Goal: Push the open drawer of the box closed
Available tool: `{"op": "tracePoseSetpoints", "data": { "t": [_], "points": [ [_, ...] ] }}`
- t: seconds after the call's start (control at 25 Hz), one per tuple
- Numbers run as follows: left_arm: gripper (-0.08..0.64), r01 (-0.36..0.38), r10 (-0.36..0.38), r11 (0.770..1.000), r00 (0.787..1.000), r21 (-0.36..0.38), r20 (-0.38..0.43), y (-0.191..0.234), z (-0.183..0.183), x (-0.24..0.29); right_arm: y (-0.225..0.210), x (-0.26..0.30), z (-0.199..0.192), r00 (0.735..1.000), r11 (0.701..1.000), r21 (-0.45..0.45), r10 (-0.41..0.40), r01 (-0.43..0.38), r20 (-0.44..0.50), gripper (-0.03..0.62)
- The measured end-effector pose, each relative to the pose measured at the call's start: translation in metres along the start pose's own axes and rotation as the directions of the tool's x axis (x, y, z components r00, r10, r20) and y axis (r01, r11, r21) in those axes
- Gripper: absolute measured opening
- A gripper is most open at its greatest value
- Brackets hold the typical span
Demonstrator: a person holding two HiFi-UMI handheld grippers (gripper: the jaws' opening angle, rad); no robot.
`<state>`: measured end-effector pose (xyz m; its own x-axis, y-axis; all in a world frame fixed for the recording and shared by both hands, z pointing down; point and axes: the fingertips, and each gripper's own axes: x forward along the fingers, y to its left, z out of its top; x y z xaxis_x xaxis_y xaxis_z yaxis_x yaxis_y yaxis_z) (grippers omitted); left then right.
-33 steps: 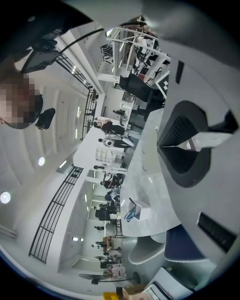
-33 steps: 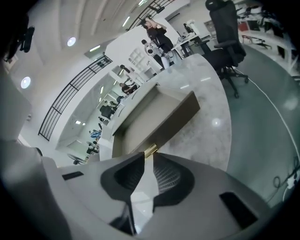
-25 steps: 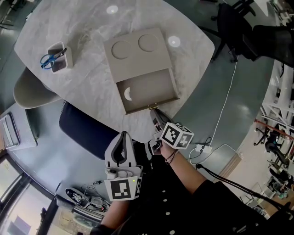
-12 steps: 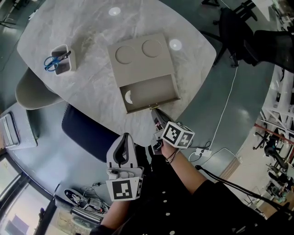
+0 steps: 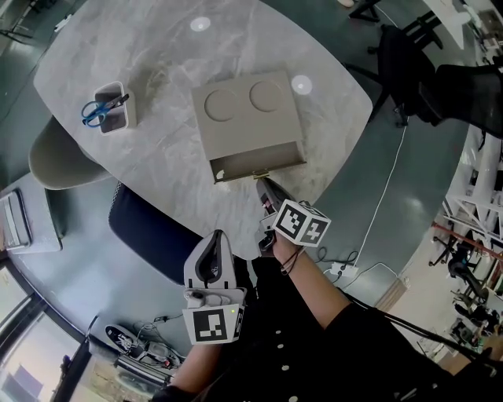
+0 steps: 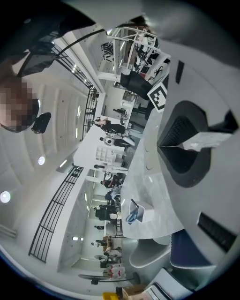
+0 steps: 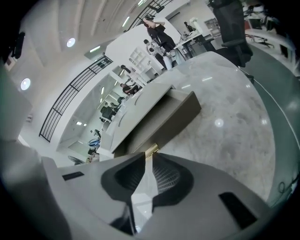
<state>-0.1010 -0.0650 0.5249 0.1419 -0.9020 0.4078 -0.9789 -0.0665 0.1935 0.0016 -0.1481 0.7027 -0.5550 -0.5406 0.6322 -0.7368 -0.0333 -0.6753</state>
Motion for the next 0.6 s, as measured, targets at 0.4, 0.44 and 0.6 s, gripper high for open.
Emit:
{"op": "tracePoseSetpoints", "data": {
  "t": [0.4,0.44,0.6],
  "points": [
    [0.017,-0.002,0.002,1.000,1.000,-0.002,0.003,0.004,0.001,0.011,0.020,0.022,0.030,0.999,0.997,-0.068,0.031,-0.028,0.044,0.026],
    [0.017,-0.001,0.001,1.000,1.000,-0.003,0.001,0.005,0.000,0.012,0.022,0.024,0.033,0.998,0.996,-0.080,0.031,-0.027,0.047,0.017],
    [0.017,-0.004,0.004,1.000,1.000,-0.009,-0.004,0.007,-0.001,0.012,0.024,0.025,0.032,0.998,0.997,-0.069,0.030,-0.026,0.064,0.015]
  ]
}}
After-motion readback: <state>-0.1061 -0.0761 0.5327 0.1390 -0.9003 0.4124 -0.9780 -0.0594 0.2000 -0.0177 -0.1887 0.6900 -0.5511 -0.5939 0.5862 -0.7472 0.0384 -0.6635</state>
